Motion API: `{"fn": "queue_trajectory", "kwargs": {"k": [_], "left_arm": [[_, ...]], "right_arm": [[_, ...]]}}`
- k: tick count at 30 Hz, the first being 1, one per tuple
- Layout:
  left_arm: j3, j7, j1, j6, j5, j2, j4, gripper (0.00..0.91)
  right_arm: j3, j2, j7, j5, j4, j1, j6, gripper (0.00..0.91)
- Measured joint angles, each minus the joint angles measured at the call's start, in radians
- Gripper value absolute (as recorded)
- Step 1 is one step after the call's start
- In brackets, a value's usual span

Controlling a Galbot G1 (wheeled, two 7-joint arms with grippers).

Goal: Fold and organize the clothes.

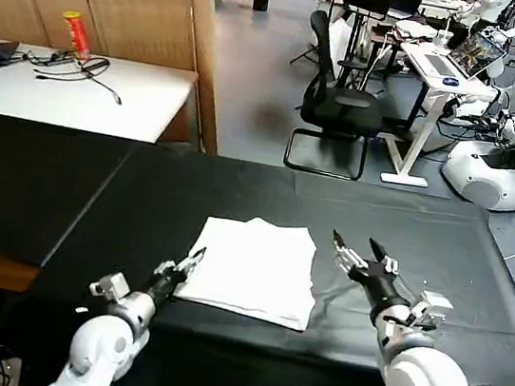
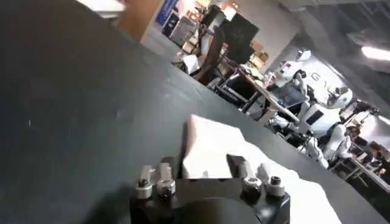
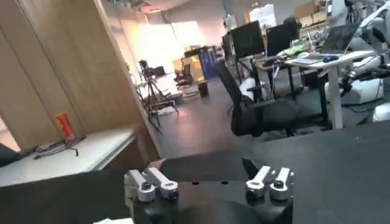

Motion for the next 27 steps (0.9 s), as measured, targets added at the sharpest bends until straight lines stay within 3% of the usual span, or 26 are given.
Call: {"fn": "queue_trajectory", "kwargs": {"k": [4, 7, 13, 18, 22, 27], "left_arm": [[0.002, 0.001, 0.004, -0.002, 0.006, -0.013, 0.006, 0.156], [0.003, 0.001, 0.001, -0.001, 0.001, -0.019, 0.007, 0.000], [0.002, -0.010, -0.017, 0.011, -0.019, -0.017, -0.004, 0.000], [-0.011, -0.002, -0.039, -0.001, 0.102, 0.018, -0.024, 0.000], [-0.032, 0.001, -0.058, -0.013, 0.230, 0.095, -0.034, 0.000], [-0.082, 0.003, -0.057, -0.016, 0.262, 0.225, -0.053, 0.000]], "right_arm": [[-0.001, 0.001, -0.001, 0.000, 0.003, 0.003, 0.000, 0.878], [0.000, 0.003, -0.002, 0.000, 0.004, 0.000, 0.000, 0.878], [0.009, 0.005, -0.002, -0.001, 0.002, -0.001, 0.001, 0.878], [0.033, -0.004, 0.000, -0.026, -0.011, -0.005, 0.000, 0.878], [0.047, -0.012, 0.006, -0.075, -0.028, -0.010, -0.017, 0.878], [0.043, -0.011, 0.006, -0.107, -0.042, -0.006, -0.029, 0.878]]}}
